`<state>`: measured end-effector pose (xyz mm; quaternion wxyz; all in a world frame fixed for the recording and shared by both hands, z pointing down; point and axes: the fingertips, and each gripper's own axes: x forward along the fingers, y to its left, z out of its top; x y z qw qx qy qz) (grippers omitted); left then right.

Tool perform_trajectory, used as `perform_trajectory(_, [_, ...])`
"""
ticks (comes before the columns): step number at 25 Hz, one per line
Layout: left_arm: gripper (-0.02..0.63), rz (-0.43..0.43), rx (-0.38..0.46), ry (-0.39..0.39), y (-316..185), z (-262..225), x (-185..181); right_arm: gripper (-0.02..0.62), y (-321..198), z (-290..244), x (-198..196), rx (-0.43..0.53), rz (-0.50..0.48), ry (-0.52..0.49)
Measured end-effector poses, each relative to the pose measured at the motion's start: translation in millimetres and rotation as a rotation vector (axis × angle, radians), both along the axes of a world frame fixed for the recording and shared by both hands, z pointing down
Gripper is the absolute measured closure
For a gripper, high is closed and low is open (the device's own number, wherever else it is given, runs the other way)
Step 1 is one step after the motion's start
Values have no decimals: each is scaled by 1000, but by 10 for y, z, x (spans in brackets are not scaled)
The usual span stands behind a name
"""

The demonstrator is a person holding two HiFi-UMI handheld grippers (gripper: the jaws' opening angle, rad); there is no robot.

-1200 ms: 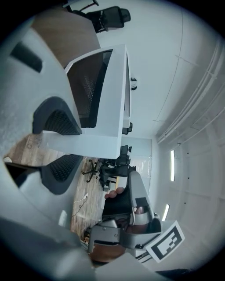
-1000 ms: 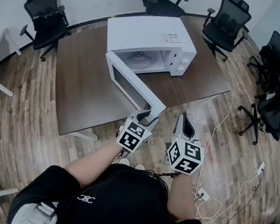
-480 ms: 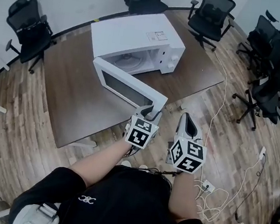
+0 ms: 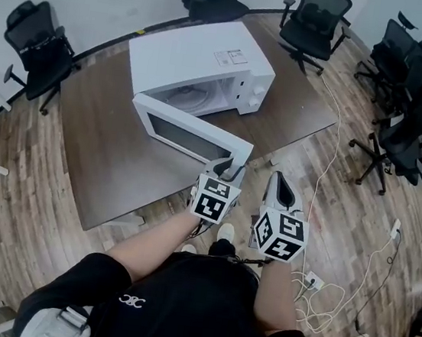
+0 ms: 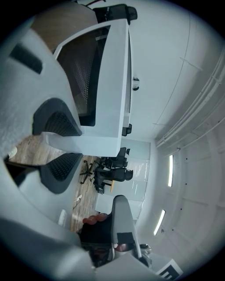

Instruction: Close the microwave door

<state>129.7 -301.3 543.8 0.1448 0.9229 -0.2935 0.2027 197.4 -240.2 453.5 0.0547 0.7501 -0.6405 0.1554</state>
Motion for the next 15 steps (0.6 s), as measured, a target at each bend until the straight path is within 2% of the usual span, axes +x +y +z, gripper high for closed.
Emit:
perform_trajectory(6, [476, -20, -3, 7, -211, -11, 187, 586, -230, 33, 208, 3, -26, -8])
perform_trajectory(15, [477, -96, -18, 13, -595, -18, 432, 586, -637, 0, 517, 24, -77, -16])
